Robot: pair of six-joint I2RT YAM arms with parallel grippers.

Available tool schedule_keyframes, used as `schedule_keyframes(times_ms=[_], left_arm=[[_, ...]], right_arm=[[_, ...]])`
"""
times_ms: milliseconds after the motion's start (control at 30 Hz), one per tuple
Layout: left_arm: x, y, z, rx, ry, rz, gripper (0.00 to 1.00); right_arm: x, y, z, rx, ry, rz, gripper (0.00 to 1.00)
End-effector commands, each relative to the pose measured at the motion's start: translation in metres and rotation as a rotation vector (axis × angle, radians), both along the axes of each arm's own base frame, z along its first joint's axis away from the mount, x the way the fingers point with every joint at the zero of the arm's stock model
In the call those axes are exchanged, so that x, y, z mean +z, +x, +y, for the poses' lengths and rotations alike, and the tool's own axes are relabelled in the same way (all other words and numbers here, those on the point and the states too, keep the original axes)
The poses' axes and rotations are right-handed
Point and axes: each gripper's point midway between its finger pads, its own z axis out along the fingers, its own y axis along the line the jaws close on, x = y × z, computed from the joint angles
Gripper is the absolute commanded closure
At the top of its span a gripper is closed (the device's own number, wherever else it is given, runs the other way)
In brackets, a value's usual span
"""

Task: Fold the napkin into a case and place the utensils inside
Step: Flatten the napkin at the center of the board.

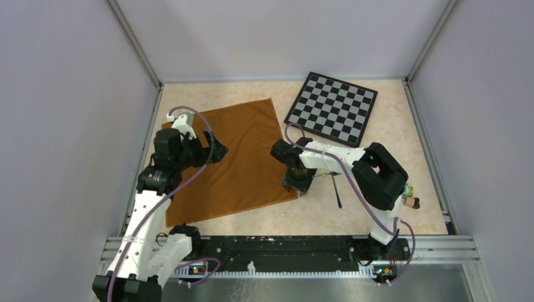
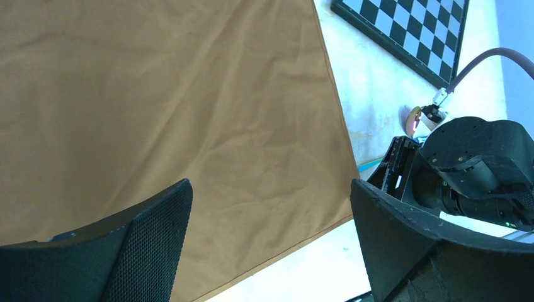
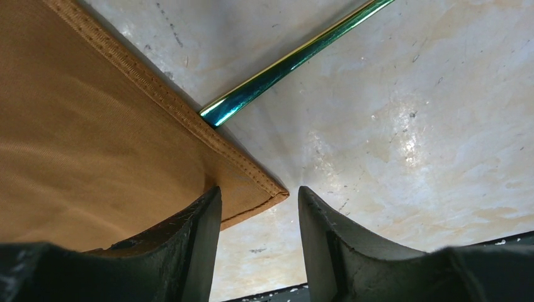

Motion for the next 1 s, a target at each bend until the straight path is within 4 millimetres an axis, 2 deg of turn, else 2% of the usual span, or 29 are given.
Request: schedule_keyframes(times_ms=[0, 133, 267, 500, 567, 667, 767, 967], left_arm=[[0.019, 0.005, 0.005, 0.015, 0.043, -0.064, 0.01], [0.021, 0.005, 0.005, 0.019, 0.055, -0.067, 0.01], [0.024, 0.005, 0.006, 0.027, 0.055, -0.068, 0.01], [0.016, 0.001, 0.008, 0.051, 0.045, -0.032, 0.01], [0.015, 0.0, 0.008, 0.055, 0.042, -0.026, 0.01], [0.011, -0.001, 0.01, 0.068, 0.046, -0.016, 0.01], [0.001, -0.001, 0.018, 0.126, 0.057, 0.029, 0.01], [-0.031, -0.013, 0.038, 0.325, 0.034, 0.203, 0.01]], right_arm=[[-0.002, 0.0, 0.008, -0.025, 0.006, -0.002, 0.52], [-0.012, -0.003, 0.009, -0.046, 0.003, 0.018, 0.52], [-0.023, -0.006, 0.006, -0.087, 0.013, 0.011, 0.58], [-0.038, -0.005, -0.004, -0.189, 0.021, -0.052, 0.68], [-0.04, -0.004, -0.007, -0.214, 0.019, -0.072, 0.74], [-0.036, -0.001, -0.005, -0.226, 0.034, -0.097, 0.83], [-0.026, 0.006, -0.001, -0.217, 0.045, -0.132, 1.0], [-0.008, 0.012, 0.006, -0.224, 0.101, -0.182, 1.0]])
